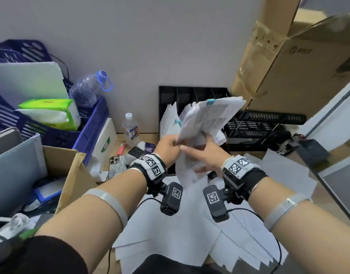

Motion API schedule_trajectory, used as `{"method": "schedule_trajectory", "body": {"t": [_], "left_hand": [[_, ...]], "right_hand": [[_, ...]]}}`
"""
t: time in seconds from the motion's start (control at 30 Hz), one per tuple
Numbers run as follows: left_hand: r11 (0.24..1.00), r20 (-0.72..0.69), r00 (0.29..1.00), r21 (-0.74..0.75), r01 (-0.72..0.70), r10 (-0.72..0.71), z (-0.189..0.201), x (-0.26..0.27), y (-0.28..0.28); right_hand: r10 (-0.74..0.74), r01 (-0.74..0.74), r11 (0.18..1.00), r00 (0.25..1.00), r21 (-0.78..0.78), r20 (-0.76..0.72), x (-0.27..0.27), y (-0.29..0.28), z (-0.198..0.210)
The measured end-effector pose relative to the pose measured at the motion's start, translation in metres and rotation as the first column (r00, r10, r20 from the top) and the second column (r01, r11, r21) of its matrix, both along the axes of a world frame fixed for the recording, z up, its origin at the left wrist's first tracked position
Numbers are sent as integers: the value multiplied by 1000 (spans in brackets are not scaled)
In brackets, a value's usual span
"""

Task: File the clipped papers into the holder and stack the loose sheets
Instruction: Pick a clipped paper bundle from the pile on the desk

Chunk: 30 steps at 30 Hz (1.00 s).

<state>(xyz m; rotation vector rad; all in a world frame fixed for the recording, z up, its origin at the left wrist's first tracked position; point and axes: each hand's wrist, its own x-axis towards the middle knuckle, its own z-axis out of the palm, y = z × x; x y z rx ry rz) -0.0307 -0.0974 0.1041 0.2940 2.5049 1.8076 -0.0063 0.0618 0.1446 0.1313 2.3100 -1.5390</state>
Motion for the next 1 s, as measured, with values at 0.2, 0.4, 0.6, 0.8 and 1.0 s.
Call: {"method": "schedule_trajectory", "body": {"t": [0.2,0.4,0.6,0.8,1.0], "left_hand": [[938,168,937,222,266,-306,23,-8,28],[980,239,971,-185,76,-30,-1,-44,31],[690,218,967,-720,70,130,-24,-71,43],[619,287,918,-783,60,275,-29,-88,42],[692,221,890,-709,-134,398,-20,-92,3]], "right_hand": [[-270,310,933,939,182,-213,-8,11,45],[-302,331,943,897,39,-323,-19,43,78],[-133,120,991,914,-56,-384,-37,53,101],[9,-7,1000,935,7,-355,-70,52,87],[147,-139,989,953,49,-265,-103,37,68]]}}
